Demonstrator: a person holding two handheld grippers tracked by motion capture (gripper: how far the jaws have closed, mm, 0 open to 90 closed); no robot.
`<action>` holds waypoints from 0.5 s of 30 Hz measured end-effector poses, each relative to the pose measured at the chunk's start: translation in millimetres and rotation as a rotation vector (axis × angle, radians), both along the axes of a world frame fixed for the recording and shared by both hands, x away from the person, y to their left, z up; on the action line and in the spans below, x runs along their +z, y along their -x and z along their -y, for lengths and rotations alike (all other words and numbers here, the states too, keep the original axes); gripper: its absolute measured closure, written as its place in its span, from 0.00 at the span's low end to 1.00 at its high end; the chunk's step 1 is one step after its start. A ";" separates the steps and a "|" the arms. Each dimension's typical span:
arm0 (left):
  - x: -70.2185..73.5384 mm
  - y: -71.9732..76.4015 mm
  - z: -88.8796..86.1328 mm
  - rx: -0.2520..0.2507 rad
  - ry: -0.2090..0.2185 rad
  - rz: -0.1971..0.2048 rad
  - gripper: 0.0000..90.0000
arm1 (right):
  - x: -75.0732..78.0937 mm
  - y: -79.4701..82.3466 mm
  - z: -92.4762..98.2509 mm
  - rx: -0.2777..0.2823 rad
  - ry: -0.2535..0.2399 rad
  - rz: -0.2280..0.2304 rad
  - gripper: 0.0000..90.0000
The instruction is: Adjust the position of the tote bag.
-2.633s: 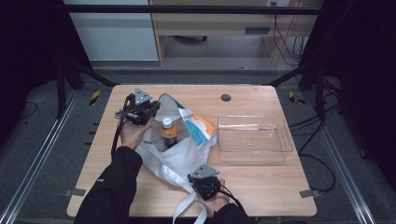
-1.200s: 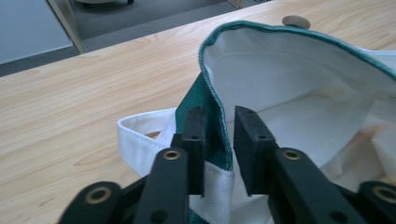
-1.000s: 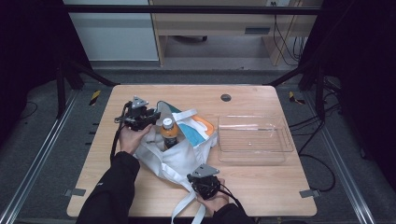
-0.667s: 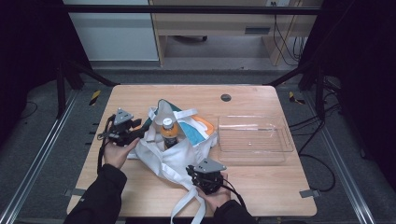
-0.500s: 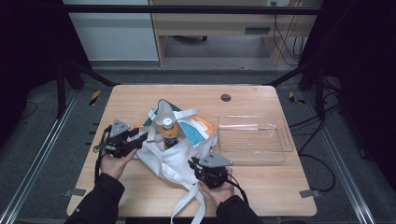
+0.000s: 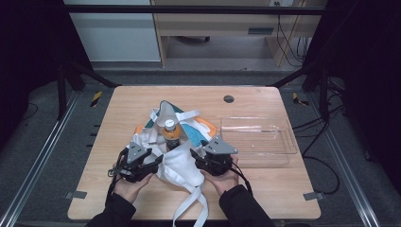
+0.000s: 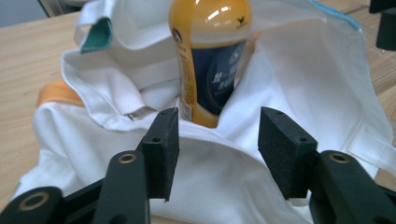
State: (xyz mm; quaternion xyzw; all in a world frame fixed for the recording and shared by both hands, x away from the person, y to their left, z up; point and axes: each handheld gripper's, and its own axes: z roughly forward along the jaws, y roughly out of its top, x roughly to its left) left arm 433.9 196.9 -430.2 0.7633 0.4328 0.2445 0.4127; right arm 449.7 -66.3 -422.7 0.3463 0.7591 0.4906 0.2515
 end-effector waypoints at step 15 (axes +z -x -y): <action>-19.7 -1.1 9.9 -0.013 -0.034 -0.066 0.60 | -7.3 -12.6 -9.7 -0.071 0.055 -0.008 0.84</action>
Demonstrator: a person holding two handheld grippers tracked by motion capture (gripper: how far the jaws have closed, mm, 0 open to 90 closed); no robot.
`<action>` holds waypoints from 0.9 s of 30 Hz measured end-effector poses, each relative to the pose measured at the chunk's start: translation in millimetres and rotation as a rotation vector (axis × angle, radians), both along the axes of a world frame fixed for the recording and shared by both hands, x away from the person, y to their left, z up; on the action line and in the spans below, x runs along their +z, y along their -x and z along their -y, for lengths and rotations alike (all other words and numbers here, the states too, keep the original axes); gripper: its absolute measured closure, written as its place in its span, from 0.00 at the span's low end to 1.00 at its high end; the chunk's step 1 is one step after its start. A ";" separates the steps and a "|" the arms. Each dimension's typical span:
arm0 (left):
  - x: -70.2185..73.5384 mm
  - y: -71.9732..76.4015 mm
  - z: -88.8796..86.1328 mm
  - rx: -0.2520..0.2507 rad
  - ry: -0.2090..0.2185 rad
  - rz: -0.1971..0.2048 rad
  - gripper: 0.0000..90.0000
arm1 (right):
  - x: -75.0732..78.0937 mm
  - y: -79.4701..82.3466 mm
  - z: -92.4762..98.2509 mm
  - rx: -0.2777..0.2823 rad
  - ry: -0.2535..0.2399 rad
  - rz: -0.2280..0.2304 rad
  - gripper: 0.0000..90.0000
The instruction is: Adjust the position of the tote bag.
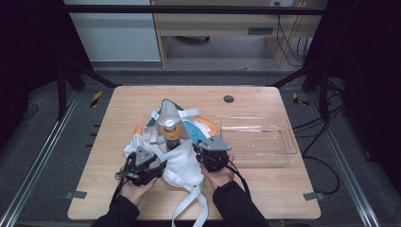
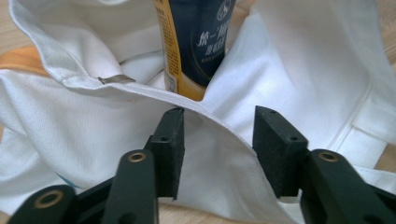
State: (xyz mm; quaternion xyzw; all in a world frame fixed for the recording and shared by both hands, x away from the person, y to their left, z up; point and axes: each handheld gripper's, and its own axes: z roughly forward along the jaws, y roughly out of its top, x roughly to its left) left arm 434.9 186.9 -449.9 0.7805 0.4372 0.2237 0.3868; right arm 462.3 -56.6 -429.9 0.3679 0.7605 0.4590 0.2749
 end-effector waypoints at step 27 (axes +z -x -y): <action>-10.0 -0.5 2.2 -0.013 -0.103 -0.034 0.69 | -5.7 -6.1 33.4 -0.123 -0.076 -0.057 0.97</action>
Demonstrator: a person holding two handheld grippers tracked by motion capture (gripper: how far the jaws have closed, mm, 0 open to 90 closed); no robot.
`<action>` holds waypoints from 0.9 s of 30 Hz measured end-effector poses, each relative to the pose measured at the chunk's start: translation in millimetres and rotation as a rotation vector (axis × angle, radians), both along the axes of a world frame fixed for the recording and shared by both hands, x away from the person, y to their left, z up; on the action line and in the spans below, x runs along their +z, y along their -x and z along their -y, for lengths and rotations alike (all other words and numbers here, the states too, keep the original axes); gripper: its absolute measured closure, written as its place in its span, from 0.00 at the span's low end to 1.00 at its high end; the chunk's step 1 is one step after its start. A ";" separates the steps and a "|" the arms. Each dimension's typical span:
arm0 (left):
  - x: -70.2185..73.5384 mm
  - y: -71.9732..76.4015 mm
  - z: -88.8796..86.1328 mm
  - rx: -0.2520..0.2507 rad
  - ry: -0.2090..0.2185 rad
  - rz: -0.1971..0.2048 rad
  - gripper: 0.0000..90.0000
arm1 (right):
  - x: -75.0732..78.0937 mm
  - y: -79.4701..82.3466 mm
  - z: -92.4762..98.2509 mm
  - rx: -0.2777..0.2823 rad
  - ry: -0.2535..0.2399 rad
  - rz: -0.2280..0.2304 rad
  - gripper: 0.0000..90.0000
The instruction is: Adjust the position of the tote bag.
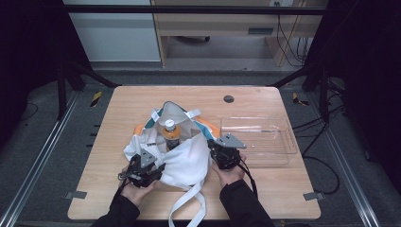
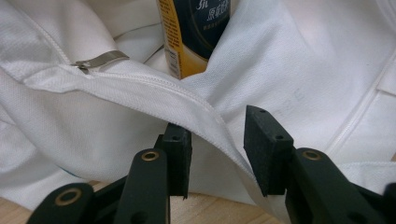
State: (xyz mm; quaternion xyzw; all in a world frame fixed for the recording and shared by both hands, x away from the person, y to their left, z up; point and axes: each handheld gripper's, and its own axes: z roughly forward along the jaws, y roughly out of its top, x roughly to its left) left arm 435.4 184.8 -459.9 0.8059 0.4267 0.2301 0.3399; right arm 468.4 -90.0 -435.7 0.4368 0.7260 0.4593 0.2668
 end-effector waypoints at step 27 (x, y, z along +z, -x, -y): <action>0.8 0.3 -2.8 -0.017 0.032 0.013 0.65 | -16.2 -3.0 0.9 0.011 0.031 -0.023 0.96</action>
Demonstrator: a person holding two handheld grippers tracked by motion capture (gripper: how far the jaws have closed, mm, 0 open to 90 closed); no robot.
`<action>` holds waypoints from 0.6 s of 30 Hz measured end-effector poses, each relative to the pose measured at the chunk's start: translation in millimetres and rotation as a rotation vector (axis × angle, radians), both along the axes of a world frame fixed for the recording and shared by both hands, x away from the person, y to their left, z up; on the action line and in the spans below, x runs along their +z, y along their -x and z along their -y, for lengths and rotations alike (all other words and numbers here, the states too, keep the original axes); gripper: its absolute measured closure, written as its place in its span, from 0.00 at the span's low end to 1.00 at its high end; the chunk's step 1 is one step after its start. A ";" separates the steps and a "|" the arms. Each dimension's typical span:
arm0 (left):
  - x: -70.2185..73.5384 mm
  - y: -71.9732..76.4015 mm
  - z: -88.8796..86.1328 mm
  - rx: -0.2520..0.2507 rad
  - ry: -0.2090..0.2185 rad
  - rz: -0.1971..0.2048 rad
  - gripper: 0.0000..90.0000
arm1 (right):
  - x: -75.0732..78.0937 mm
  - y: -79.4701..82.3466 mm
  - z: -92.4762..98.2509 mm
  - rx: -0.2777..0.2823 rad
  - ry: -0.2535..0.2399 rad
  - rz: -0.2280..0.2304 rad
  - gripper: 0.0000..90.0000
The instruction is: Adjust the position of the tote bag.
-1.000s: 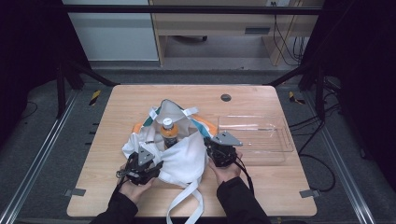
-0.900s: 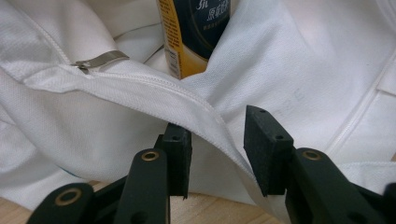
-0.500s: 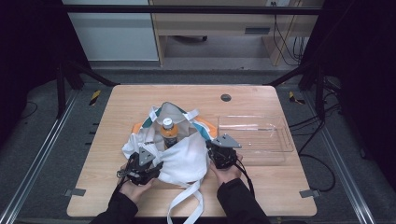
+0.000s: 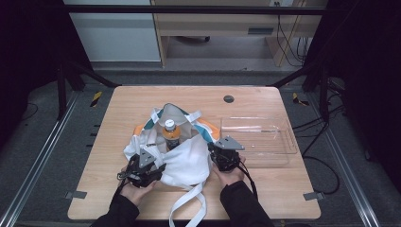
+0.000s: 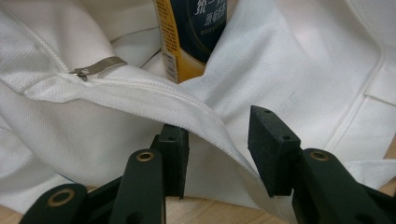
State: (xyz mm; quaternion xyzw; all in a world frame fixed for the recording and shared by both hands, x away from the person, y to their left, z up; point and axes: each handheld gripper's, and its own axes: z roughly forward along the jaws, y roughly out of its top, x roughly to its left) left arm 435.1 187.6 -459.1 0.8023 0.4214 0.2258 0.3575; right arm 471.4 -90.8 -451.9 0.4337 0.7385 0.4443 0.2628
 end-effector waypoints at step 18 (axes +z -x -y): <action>-0.8 -0.5 -0.8 -0.006 -0.009 -0.010 0.64 | -13.6 -2.4 -7.8 0.008 0.076 -0.021 0.96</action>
